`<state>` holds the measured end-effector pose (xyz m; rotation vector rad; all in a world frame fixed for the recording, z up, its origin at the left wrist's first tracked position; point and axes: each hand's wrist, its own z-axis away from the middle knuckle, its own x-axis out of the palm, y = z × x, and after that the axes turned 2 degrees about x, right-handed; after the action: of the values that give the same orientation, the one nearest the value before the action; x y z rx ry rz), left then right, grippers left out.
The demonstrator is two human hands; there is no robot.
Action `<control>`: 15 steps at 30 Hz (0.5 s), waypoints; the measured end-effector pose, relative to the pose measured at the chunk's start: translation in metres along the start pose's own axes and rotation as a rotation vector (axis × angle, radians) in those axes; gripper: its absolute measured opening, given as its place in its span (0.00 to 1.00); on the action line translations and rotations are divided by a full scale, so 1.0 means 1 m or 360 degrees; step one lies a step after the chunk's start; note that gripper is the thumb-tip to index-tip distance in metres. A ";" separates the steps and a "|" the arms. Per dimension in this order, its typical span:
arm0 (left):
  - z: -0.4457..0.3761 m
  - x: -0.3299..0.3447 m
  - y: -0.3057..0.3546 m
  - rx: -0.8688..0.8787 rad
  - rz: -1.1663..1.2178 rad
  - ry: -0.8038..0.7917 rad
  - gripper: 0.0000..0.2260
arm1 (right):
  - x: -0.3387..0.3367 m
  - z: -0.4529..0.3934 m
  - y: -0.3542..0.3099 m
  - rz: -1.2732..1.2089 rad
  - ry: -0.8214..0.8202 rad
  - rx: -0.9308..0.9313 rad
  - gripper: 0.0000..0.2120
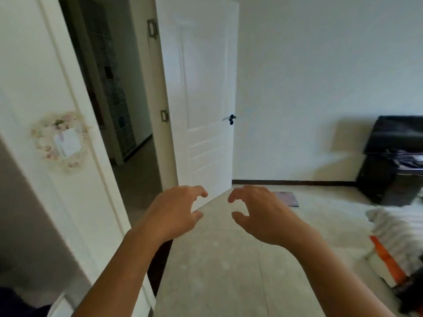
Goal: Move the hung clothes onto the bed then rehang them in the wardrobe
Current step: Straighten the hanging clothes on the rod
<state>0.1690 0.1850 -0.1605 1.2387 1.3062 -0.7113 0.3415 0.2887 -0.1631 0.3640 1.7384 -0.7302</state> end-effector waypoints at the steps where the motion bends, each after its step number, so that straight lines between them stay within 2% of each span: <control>1: -0.010 0.009 0.020 0.0063 -0.0002 -0.0022 0.21 | -0.006 0.011 0.021 0.0033 0.0018 0.0067 0.15; 15: -0.111 0.118 0.308 0.0839 0.0087 -0.0215 0.20 | -0.097 0.155 0.266 0.0070 0.0123 0.0749 0.18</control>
<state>0.4440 0.3973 -0.1732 1.6044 0.9976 -1.1253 0.6434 0.4029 -0.1700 0.7561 1.6123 -1.1056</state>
